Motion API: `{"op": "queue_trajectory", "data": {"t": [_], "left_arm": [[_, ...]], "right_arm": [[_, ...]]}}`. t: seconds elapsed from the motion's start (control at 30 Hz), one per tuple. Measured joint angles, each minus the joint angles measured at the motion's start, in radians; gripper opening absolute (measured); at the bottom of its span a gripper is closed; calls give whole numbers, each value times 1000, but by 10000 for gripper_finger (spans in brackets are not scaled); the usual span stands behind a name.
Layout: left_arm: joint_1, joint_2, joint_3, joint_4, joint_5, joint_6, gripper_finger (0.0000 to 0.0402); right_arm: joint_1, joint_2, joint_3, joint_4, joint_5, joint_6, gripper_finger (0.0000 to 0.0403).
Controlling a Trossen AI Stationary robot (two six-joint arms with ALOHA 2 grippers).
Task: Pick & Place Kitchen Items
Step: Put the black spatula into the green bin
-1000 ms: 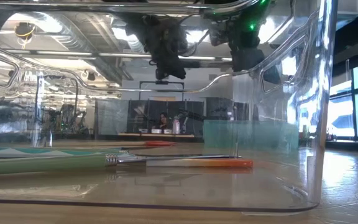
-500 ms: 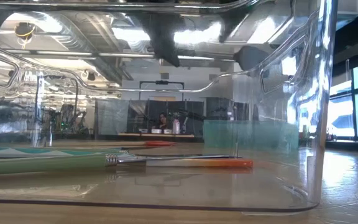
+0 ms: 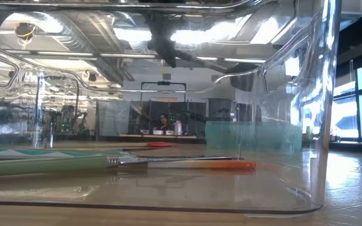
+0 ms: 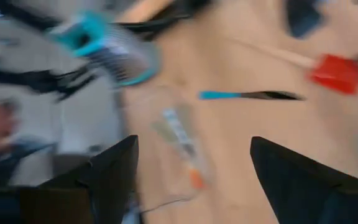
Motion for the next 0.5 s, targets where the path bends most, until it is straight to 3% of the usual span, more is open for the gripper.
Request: {"op": "queue_trajectory", "data": {"t": [0.2, 0.33, 0.4, 0.5], "left_arm": [[-69, -28, 0, -51, 145, -8, 33], [-147, -73, -5, -80, 164, -13, 33], [-192, -102, -5, -74, 136, -9, 33], [-257, -139, -5, -74, 104, 1, 33]], "right_arm": [[19, 0, 69, 17, -341, -163, 311], [37, -4, 89, -13, -583, -174, 311], [44, -5, 86, -71, -583, -183, 311], [47, -10, 86, -153, -452, -201, 311]]}}
